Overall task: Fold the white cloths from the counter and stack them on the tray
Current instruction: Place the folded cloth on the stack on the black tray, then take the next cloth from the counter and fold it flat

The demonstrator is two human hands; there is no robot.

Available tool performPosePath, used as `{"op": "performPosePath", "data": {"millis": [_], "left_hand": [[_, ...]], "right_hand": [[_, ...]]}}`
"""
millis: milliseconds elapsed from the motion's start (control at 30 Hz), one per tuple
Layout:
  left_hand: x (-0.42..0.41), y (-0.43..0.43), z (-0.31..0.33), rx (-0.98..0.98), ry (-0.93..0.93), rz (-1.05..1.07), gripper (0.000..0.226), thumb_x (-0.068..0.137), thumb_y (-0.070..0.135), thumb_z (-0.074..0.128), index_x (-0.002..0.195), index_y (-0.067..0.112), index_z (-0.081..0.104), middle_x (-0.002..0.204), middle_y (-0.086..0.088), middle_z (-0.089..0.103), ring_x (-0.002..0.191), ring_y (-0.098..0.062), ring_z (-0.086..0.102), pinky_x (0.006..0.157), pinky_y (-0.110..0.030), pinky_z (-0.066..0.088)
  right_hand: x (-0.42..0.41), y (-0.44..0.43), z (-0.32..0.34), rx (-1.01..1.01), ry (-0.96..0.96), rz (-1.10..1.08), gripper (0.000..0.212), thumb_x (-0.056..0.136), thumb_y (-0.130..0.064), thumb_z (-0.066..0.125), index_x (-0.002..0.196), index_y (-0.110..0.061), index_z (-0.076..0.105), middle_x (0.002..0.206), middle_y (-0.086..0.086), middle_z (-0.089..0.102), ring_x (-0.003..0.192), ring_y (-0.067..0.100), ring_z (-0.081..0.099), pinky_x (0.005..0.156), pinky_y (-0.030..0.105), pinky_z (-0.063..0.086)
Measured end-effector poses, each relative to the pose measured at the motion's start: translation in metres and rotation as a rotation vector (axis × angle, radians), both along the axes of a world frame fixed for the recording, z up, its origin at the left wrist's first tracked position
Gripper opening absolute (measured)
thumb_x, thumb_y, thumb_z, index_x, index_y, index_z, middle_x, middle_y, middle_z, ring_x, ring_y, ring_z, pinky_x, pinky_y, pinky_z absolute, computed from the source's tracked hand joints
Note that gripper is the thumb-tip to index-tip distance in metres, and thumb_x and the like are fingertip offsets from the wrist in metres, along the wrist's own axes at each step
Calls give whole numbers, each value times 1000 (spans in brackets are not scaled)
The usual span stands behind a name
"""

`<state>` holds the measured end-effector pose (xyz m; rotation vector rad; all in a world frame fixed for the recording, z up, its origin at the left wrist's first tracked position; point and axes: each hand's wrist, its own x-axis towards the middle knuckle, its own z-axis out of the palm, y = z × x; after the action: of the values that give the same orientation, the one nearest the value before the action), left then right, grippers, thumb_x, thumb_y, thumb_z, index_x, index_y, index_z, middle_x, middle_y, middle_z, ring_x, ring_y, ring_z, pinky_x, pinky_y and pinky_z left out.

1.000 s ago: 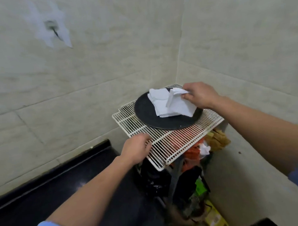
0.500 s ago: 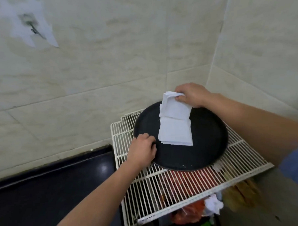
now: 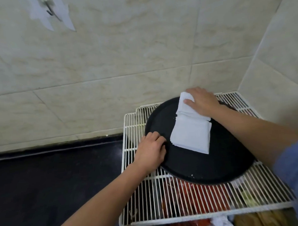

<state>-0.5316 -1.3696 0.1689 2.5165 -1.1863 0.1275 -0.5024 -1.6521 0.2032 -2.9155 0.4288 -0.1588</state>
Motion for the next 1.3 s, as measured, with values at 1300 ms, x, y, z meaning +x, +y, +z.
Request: {"op": "performPosePath", "data": {"millis": [1300], "left_hand": [[-173, 774, 0, 207, 118, 1096, 19, 89, 30, 49, 100, 21, 61, 102, -2, 67, 96, -27, 62, 73, -35, 49]], "right_hand": [[-37, 823, -10, -130, -50, 1144, 26, 96, -39, 43, 106, -23, 61, 106, 0, 62, 95, 25, 61, 75, 36, 49]]}}
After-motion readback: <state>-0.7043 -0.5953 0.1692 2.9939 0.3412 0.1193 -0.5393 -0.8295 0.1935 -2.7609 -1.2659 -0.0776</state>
